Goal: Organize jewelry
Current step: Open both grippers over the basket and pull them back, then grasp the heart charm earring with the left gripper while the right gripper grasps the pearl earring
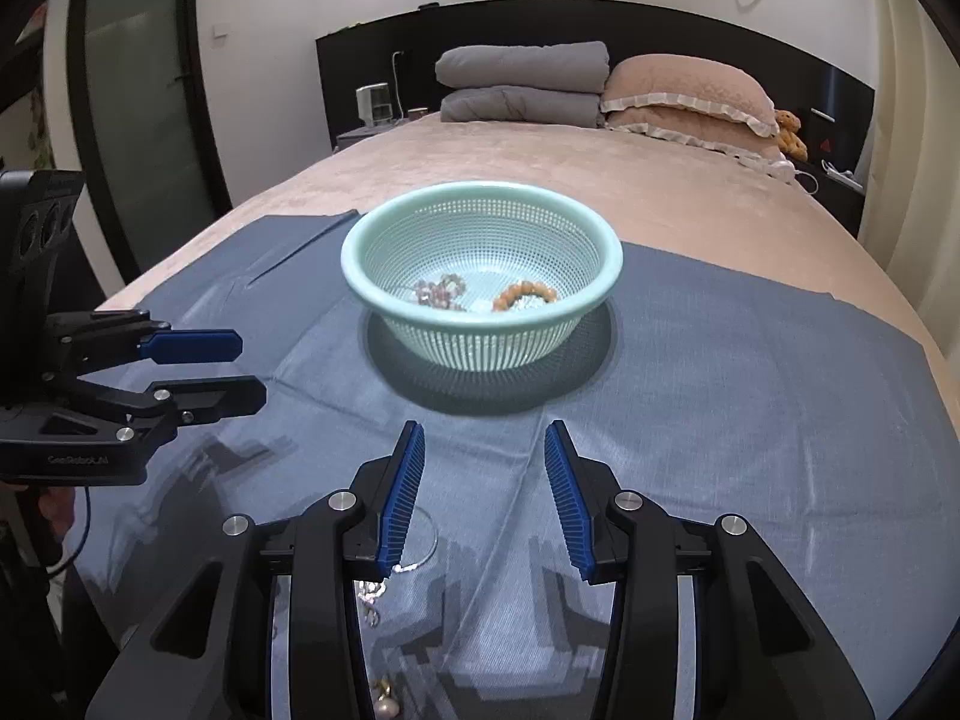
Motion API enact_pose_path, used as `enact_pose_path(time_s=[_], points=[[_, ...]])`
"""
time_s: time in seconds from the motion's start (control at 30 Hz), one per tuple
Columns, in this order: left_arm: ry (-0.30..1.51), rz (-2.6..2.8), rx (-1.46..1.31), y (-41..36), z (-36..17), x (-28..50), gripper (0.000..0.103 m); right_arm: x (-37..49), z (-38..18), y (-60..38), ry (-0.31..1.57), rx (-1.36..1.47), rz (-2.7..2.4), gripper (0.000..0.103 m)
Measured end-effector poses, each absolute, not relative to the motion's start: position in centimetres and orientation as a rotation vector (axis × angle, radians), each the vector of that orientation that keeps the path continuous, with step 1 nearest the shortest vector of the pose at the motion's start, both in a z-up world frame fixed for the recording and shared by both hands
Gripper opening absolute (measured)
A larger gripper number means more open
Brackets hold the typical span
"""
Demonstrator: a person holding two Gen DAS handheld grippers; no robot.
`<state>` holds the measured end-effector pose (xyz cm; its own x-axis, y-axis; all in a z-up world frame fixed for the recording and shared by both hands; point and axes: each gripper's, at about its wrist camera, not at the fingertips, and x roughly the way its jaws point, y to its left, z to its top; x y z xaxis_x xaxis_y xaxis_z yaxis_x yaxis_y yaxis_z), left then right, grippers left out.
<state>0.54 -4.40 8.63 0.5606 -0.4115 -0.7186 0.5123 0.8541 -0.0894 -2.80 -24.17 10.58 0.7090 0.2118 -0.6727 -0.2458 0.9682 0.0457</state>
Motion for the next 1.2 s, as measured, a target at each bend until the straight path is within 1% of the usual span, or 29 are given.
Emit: enact_pose_path(time_s=[0.3, 0.57, 0.87, 1.1, 1.13, 1.2], points=[[0.850, -0.565, 0.169, -5.1, 6.1, -4.0, 0.051, -6.9, 8.4, -23.6, 0.774, -0.052, 0.270, 0.039], [0.859, -0.568, 0.178, -6.0, 4.3, -6.5, 0.051, -9.4, 6.4, -23.1, 0.802, -0.027, 0.295, 0.039], [0.901, -0.600, 0.167, -6.2, 1.3, -7.7, 0.051, -10.7, 4.3, -23.1, 0.826, -0.004, 0.314, 0.039], [0.882, -0.592, 0.166, -6.1, 0.4, -8.0, 0.051, -11.6, 3.2, -23.0, 0.826, -0.003, 0.321, 0.039], [0.877, -0.588, 0.169, -6.2, 0.3, -8.1, 0.051, -11.7, 3.1, -22.9, 0.825, -0.004, 0.319, 0.039], [0.865, -0.575, 0.183, -6.3, 0.2, -8.4, 0.051, -11.8, 2.9, -22.6, 0.828, -0.041, 0.307, 0.034]])
